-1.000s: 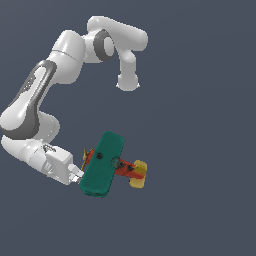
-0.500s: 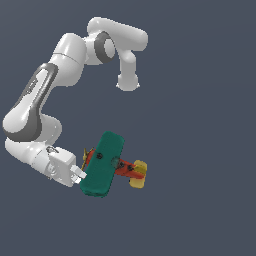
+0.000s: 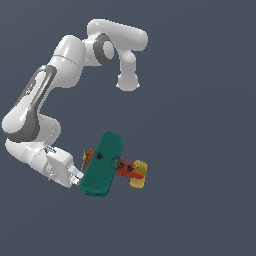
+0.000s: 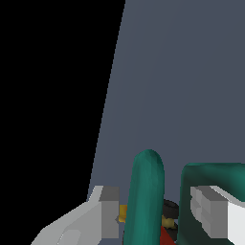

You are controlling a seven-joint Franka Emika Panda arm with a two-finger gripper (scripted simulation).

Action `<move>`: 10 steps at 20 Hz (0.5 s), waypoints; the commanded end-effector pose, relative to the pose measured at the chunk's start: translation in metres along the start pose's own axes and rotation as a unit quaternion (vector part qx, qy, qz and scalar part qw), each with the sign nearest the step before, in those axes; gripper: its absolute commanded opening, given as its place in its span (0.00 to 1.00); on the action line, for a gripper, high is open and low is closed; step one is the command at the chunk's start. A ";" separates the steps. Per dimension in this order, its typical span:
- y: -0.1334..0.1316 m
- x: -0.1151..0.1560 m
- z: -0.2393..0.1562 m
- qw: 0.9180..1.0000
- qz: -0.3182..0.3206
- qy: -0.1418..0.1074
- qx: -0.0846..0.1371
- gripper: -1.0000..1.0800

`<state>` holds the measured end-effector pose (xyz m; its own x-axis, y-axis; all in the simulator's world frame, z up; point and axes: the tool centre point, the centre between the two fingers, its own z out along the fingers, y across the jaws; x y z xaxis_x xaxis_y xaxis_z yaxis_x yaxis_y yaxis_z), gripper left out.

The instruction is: Pick up the object and move it to a goal position.

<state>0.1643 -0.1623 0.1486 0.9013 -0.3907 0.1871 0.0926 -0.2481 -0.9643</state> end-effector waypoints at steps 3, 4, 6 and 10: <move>0.000 0.000 0.001 1.000 0.000 0.000 0.001 0.62; 0.000 0.000 0.003 1.000 0.000 0.000 0.001 0.62; 0.000 0.000 0.010 1.000 0.000 0.000 0.001 0.62; 0.000 -0.001 0.030 1.000 0.000 0.000 0.001 0.62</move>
<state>0.1738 -0.1422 0.1443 0.9006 -0.3918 0.1883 0.0944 -0.2466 -0.9645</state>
